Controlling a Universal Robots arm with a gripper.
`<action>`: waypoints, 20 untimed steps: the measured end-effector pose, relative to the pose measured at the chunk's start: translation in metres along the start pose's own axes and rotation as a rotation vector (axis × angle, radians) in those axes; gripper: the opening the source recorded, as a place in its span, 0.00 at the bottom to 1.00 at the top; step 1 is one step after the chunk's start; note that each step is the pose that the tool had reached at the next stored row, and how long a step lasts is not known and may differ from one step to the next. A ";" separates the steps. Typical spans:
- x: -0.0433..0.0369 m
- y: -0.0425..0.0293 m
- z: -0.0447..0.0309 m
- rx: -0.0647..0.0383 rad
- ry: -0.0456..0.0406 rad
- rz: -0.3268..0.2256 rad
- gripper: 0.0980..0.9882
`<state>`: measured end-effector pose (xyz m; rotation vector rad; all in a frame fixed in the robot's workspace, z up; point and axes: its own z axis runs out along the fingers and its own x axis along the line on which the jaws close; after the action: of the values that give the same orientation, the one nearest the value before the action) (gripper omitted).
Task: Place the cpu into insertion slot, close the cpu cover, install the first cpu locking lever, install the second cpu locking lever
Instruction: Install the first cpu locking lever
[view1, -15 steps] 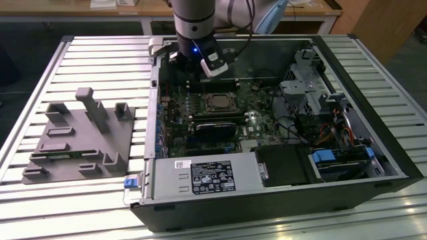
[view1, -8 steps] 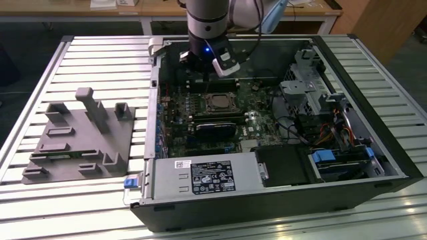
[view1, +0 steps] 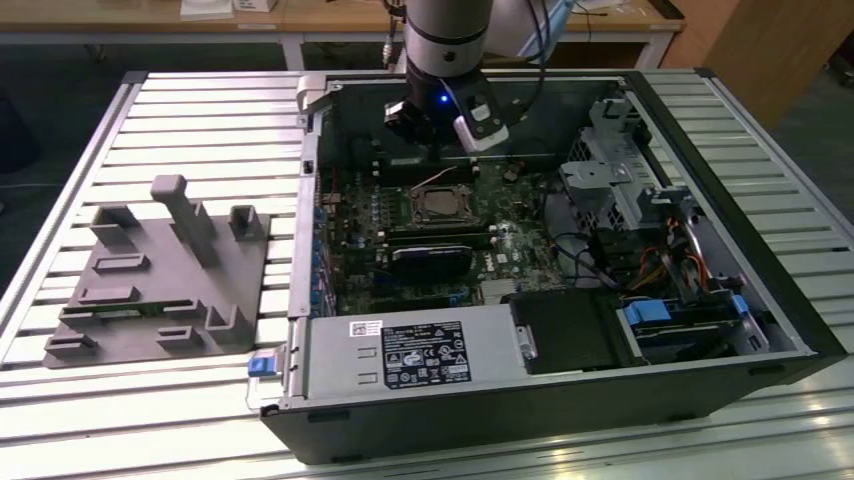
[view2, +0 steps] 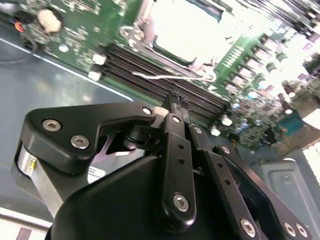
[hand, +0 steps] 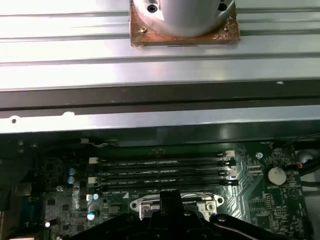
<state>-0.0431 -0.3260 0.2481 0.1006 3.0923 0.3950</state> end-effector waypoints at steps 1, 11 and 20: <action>-0.0007 0.0000 0.0000 0.000 -0.0001 0.000 0.01; -0.0007 -0.0009 0.0040 0.011 -0.0116 -0.003 0.01; -0.0005 -0.0036 0.0152 0.033 -0.0226 -0.006 0.01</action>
<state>-0.0423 -0.3258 0.2326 0.0950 3.0767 0.3398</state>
